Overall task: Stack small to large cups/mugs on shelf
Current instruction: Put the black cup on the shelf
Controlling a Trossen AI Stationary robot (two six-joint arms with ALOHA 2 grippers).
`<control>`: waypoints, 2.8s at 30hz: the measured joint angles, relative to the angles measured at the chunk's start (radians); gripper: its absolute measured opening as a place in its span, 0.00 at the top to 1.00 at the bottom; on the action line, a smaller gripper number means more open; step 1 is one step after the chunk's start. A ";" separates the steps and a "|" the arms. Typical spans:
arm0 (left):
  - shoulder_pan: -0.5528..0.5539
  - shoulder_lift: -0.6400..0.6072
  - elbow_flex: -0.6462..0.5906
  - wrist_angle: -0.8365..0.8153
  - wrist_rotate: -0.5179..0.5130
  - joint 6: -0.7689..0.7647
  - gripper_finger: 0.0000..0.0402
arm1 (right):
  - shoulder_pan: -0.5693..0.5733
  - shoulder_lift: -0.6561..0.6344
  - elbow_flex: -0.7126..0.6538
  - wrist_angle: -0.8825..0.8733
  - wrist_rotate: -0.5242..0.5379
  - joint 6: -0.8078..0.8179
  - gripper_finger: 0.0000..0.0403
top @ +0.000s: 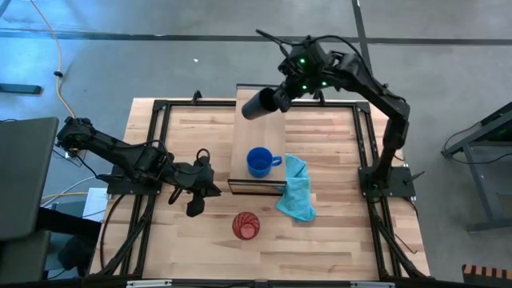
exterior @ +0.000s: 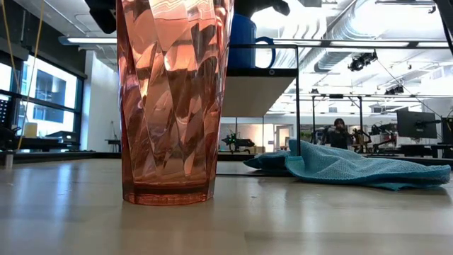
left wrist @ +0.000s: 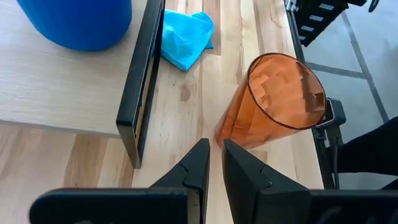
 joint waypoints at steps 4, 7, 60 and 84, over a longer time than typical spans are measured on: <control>0.000 0.000 0.000 -0.002 0.000 -0.003 0.92 | -0.005 0.008 0.000 -0.025 -0.009 -0.002 1.00; 0.000 0.000 0.000 -0.007 0.000 -0.003 0.92 | -0.005 0.009 0.012 -0.067 -0.009 -0.004 1.00; -0.001 0.000 0.000 -0.048 -0.034 -0.051 0.92 | 0.053 0.149 0.047 -0.214 -0.029 -0.046 1.00; -0.001 0.000 0.000 -0.049 -0.044 -0.054 0.92 | 0.085 0.194 0.047 -0.223 -0.035 -0.024 1.00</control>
